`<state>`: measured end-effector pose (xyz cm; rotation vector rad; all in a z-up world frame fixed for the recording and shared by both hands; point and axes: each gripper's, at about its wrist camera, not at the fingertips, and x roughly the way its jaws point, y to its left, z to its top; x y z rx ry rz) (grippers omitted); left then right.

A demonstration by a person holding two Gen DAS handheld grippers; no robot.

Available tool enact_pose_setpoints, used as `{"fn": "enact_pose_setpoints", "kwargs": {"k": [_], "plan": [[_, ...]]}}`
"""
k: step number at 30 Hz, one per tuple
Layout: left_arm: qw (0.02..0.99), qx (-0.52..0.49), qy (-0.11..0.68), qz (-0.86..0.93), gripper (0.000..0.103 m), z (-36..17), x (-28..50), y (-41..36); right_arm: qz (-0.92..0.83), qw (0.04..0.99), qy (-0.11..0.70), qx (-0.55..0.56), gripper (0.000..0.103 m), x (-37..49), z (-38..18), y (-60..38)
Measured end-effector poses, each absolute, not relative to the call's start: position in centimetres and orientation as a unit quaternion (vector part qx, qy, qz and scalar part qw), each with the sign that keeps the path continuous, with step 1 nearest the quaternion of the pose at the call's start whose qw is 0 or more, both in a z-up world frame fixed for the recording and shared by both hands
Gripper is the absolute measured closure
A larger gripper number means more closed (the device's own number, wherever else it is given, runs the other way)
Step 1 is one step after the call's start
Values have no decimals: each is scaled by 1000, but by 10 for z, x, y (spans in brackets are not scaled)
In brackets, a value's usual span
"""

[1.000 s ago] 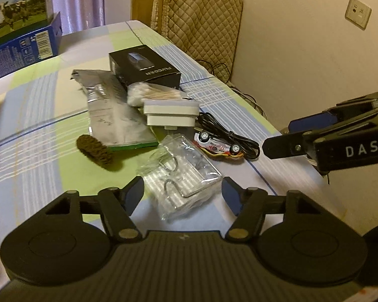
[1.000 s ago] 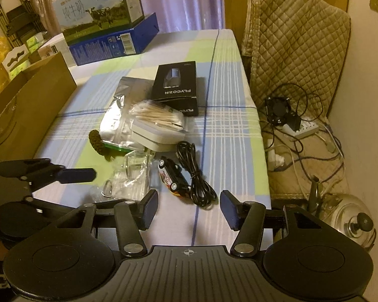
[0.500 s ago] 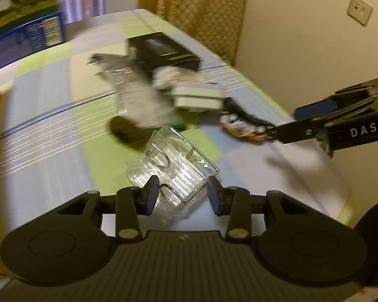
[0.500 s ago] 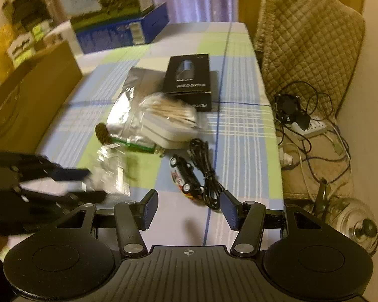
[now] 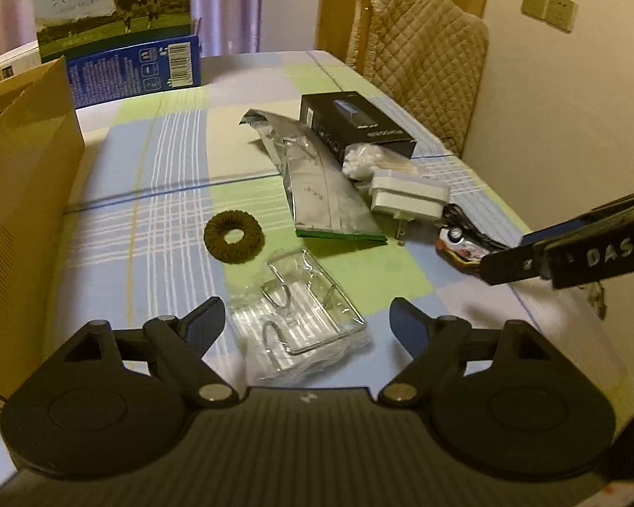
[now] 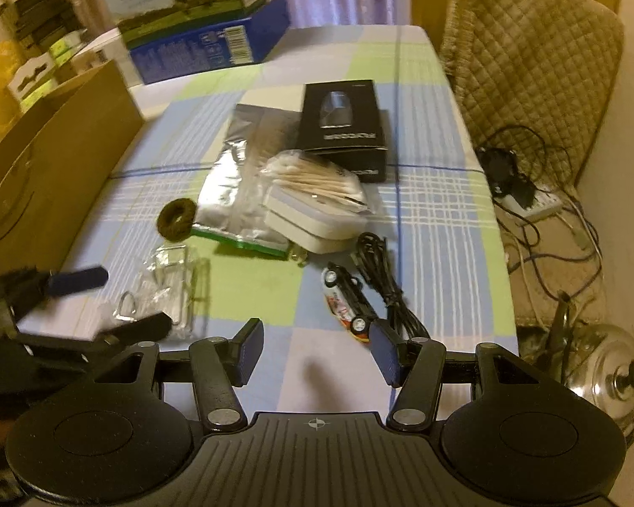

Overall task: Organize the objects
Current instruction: 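Hold the clamshell in the left tool while the right tool grasps the white toy car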

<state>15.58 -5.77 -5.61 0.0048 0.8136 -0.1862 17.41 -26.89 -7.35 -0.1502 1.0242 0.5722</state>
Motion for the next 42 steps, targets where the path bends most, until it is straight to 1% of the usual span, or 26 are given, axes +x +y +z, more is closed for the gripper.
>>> {"fn": "enact_pose_setpoints", "kwargs": {"k": [6,13,14,16,18,21,22,28,32,37,40,42], "plan": [[915,24,398,-57,22,-77,167,-67,244,838,485,-54,50,180,-74,-277],[917,30,393,-55,23,-74,150,-40,258,835,481,-75,50,178,-80,-266],[917,27,393,-57,24,-74,149,-37,263,834,479,-79,50,177,-81,-263],[917,25,392,-62,33,-75,149,-34,270,833,476,-86,50,175,-82,-258],[916,32,393,-69,36,-76,150,-35,274,831,475,-87,50,174,-83,-254],[912,37,401,-83,50,-78,151,-37,275,830,476,-94,50,175,-85,-254],[912,40,400,-82,51,-78,150,-37,275,830,476,-94,50,176,-86,-254],[910,35,402,-96,52,-72,143,-33,304,825,463,-112,50,180,-87,-252],[912,26,397,-98,54,-66,139,-29,300,832,443,-146,50,187,-88,-245],[913,19,395,-100,54,-64,140,-25,315,815,454,-177,50,197,-102,-237],[913,15,395,-103,54,-65,140,-23,315,806,460,-199,53,201,-113,-231],[912,18,396,-104,54,-66,140,-22,313,804,455,-220,58,201,-119,-228]]}}
